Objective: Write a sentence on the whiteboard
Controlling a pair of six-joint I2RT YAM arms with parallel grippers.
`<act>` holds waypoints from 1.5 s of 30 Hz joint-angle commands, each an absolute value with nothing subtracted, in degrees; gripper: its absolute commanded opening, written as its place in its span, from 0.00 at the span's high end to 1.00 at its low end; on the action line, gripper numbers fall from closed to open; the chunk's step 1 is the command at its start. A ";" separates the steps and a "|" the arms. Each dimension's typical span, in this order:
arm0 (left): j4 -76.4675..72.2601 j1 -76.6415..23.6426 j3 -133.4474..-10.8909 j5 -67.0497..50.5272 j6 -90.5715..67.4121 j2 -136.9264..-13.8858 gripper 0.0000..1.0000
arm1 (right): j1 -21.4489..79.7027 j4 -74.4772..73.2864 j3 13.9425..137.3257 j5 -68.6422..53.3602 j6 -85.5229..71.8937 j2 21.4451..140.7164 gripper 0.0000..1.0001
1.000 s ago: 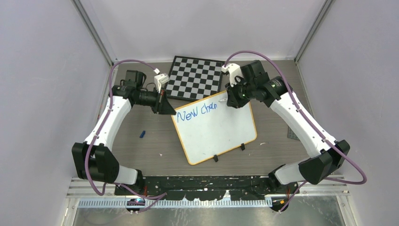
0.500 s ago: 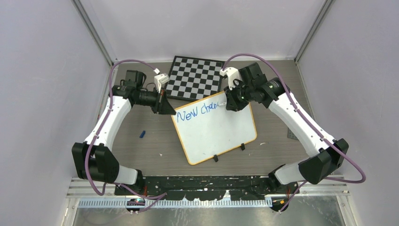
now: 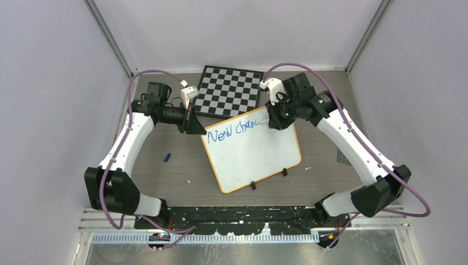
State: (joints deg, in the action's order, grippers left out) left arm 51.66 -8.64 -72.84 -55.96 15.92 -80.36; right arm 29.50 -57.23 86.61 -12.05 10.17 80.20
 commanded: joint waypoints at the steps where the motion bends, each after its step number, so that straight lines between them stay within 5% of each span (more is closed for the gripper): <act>1: 52.81 -10.77 -72.78 -53.53 17.96 -81.70 1.00 | 29.27 -56.72 89.98 -12.20 10.55 77.64 1.00; 24: 52.82 -10.81 -72.95 -53.26 18.00 -81.87 1.00 | 27.34 -55.83 89.50 -6.08 12.76 79.96 1.00; 45: 52.84 -10.81 -72.54 -53.15 18.10 -81.39 1.00 | 27.78 -54.52 91.22 -12.23 10.55 81.57 1.00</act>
